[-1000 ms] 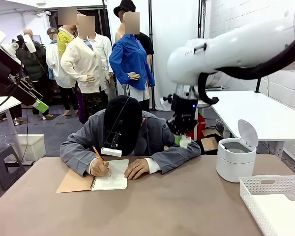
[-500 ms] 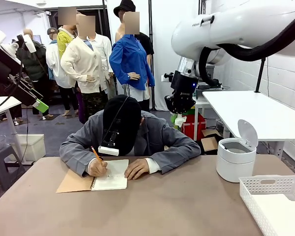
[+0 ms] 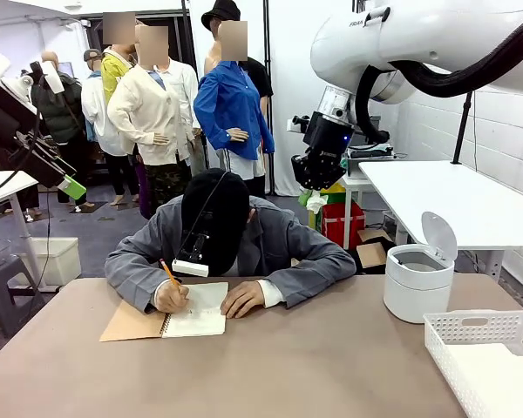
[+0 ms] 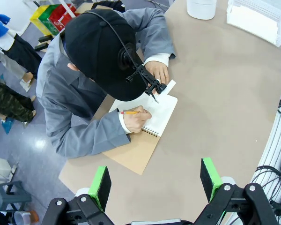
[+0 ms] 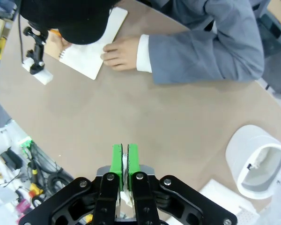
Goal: Sort the paper based on its condition.
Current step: If a person hands you a paper, place it in the Organizing basket , and if it's crumpled, put it in the Trash can.
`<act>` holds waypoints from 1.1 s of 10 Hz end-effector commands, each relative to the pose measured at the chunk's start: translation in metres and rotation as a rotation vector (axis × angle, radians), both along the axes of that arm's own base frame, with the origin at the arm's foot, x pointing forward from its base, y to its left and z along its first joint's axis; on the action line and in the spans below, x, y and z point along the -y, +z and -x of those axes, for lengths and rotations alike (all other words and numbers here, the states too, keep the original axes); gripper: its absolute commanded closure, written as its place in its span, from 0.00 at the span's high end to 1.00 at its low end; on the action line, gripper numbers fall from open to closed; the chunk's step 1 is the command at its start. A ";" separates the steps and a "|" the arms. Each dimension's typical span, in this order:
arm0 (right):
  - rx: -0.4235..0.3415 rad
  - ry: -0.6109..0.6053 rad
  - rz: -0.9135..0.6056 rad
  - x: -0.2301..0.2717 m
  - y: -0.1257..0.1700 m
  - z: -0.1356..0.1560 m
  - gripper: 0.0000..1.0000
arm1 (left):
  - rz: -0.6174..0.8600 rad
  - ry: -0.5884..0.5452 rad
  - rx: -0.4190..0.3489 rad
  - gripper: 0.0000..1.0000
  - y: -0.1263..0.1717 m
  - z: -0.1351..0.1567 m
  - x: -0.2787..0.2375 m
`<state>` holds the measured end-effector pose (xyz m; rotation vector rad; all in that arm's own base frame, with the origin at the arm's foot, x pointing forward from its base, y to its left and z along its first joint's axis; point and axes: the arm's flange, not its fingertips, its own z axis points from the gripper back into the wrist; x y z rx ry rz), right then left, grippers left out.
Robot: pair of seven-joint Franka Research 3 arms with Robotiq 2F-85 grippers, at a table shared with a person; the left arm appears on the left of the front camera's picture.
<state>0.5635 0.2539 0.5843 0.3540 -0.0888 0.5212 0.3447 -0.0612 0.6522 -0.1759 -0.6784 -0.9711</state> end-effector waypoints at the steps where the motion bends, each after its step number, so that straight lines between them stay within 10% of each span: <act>1: 0.002 -0.010 0.026 -0.001 -0.006 0.002 0.00 | 0.002 0.000 -0.002 1.00 0.000 0.000 -0.001; 11: 0.199 -0.091 0.163 0.044 -0.013 -0.024 0.00 | 0.002 0.000 -0.002 1.00 0.000 0.000 -0.001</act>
